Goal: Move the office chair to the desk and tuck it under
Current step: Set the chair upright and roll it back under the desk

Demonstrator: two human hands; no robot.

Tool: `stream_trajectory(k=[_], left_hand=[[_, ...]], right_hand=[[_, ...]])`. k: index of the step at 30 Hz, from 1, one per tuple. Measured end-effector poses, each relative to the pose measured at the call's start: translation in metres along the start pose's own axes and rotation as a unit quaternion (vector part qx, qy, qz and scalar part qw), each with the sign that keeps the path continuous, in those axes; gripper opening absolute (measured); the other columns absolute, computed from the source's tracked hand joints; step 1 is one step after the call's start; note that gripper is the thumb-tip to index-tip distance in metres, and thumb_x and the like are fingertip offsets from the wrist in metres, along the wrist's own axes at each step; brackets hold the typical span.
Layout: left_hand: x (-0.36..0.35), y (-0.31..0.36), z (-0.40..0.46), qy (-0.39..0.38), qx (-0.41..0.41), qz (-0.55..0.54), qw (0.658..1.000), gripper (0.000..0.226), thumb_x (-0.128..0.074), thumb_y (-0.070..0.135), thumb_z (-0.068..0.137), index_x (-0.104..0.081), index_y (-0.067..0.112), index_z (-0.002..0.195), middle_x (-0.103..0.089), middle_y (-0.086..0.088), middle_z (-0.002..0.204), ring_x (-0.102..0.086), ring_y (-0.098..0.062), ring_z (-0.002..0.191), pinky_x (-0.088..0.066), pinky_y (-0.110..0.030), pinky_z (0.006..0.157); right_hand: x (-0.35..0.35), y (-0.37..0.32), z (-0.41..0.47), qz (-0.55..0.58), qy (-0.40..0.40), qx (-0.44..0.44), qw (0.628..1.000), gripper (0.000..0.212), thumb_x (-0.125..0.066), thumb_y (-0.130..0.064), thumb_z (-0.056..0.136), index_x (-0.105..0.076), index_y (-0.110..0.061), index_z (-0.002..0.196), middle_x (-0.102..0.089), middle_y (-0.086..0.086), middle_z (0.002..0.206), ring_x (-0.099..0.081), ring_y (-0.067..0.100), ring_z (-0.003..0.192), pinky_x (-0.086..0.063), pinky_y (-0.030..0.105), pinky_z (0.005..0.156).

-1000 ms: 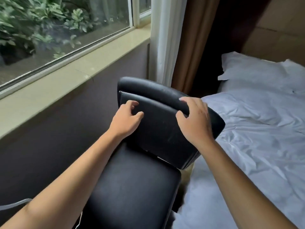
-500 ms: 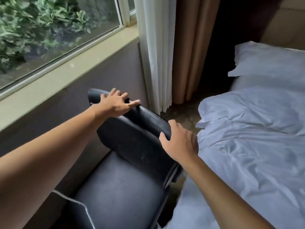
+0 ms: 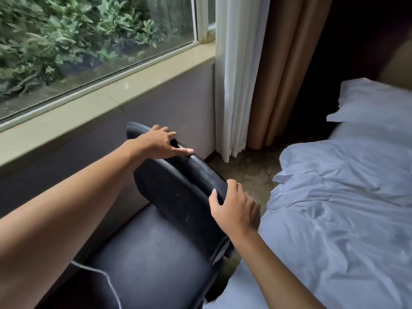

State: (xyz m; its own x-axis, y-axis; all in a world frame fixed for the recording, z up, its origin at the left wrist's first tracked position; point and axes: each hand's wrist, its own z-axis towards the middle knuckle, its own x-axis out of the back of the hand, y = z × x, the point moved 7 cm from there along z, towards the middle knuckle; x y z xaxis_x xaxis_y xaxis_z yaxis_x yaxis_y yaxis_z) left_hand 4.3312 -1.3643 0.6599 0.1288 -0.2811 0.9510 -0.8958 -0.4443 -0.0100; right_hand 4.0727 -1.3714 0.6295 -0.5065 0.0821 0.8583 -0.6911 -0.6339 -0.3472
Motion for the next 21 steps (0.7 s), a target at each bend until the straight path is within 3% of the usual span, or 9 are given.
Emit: stream_trajectory(k=[5, 10, 15, 18, 21], left_hand=[[-0.018, -0.03, -0.049, 0.032, 0.021, -0.029, 0.999, 0.087, -0.024, 0.102, 0.049, -0.046, 0.029, 0.09, -0.046, 0.0, 0.098, -0.039, -0.026, 0.11, -0.037, -0.039, 0.096], [-0.04, -0.074, -0.121, 0.042, 0.072, -0.066, 0.994, 0.089, -0.03, 0.098, 0.052, -0.05, 0.024, 0.098, -0.046, -0.001, 0.1, -0.039, -0.027, 0.113, -0.034, -0.038, 0.096], [-0.064, -0.095, -0.182, 0.044, 0.115, -0.108, 0.987, 0.079, -0.037, 0.095, 0.056, -0.046, 0.025, 0.09, -0.048, -0.001, 0.099, -0.038, -0.026, 0.113, -0.037, -0.041, 0.099], [-0.079, -0.106, -0.219, 0.083, 0.122, -0.145, 0.978, 0.08, -0.04, 0.096, 0.055, -0.05, 0.024, 0.086, -0.049, 0.001, 0.097, -0.037, -0.023, 0.114, -0.037, -0.039, 0.1], [-0.095, -0.111, -0.256, 0.112, 0.128, -0.173, 0.97, 0.093, -0.039, 0.098, 0.053, -0.059, 0.019, 0.097, -0.052, 0.003, 0.104, -0.034, -0.018, 0.119, -0.034, -0.034, 0.103]], right_hand=[[0.002, -0.031, -0.032, 0.018, -0.015, 0.03, 0.999, 0.029, -0.067, -0.039, 0.077, -0.061, -0.011, 0.082, -0.059, 0.002, 0.062, -0.055, 0.022, 0.047, -0.041, 0.028, 0.044], [0.003, -0.074, -0.067, 0.056, -0.057, 0.09, 0.993, 0.028, -0.065, -0.039, 0.082, -0.06, -0.012, 0.089, -0.06, 0.0, 0.066, -0.059, 0.021, 0.053, -0.043, 0.031, 0.045], [-0.021, -0.097, -0.088, 0.063, -0.25, 0.128, 0.958, 0.033, -0.038, -0.06, 0.086, -0.037, -0.027, 0.08, -0.048, -0.009, 0.066, -0.055, 0.027, 0.066, -0.038, 0.036, 0.059], [-0.029, -0.112, -0.091, 0.088, -0.362, 0.169, 0.913, 0.052, -0.033, -0.076, 0.08, -0.043, -0.026, 0.071, -0.058, -0.007, 0.066, -0.057, 0.023, 0.072, -0.041, 0.037, 0.063], [-0.028, -0.133, -0.119, 0.132, -0.403, 0.195, 0.884, 0.05, -0.033, -0.077, 0.079, -0.044, -0.029, 0.075, -0.058, -0.007, 0.064, -0.058, 0.021, 0.071, -0.041, 0.036, 0.06]])
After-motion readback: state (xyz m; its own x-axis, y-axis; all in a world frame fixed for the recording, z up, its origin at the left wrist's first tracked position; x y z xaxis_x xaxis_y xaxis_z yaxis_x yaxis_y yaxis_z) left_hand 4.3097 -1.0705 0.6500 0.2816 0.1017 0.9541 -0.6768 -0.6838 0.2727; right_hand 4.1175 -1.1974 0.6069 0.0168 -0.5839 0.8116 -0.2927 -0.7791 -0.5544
